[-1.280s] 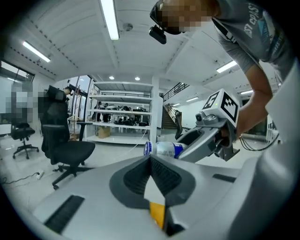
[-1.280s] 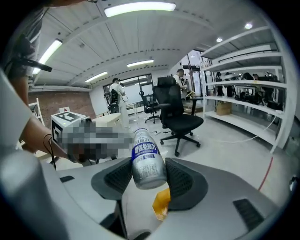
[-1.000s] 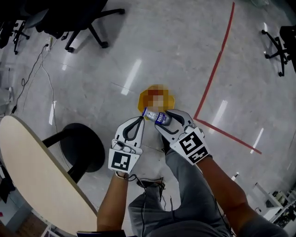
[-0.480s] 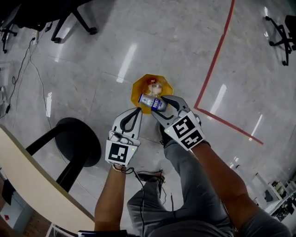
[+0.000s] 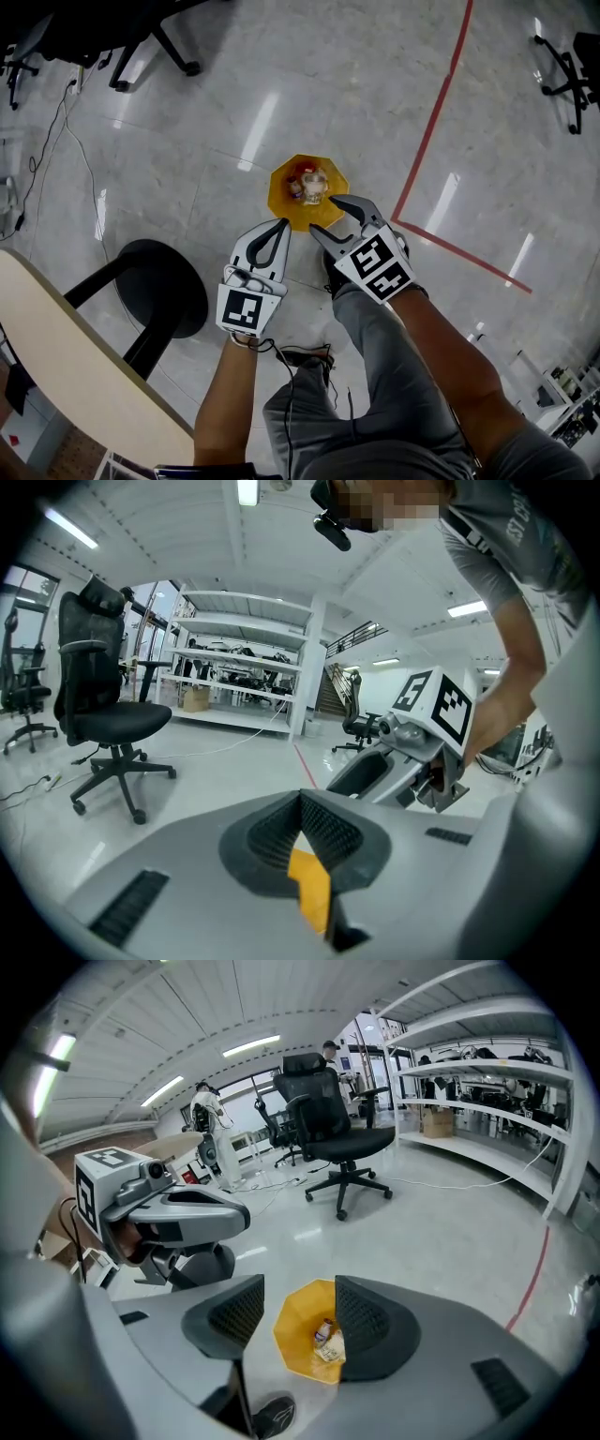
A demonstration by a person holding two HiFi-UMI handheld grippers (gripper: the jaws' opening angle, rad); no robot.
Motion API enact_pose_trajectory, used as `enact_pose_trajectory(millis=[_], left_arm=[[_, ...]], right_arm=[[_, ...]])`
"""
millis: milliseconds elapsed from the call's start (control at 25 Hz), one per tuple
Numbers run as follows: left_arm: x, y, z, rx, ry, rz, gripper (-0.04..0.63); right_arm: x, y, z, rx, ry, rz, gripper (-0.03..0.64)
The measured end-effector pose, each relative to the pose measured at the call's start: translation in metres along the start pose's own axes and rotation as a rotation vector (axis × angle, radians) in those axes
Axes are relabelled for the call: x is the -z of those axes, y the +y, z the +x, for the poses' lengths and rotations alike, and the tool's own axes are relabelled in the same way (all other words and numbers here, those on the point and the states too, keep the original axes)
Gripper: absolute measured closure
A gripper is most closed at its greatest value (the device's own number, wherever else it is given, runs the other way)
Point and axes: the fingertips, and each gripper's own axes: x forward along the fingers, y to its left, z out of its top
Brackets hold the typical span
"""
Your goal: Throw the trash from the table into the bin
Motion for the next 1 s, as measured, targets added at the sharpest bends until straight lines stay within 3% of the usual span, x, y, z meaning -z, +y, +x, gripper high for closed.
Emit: enact_pose_trajectory(millis=[280,480,1000], left_arm=[[-0.049,-0.019,-0.031,-0.004,0.015,0.054,0.561],[-0.085,-0.038,-0.053,0.005,0.014,0.033,0.563],[-0.196,-0.063,-0.200,-0.115,-0.084,0.078,0.561]], right_arm=[[-0.033,0.024,-0.038,-0.011,-0.021,-0.016,0.400],[-0.065,0.038,-0.072,0.021,-0.052,-0.043,0.400],[-0.165,0.171,-0.157,-0.063,-0.140,-0.136,0.402]])
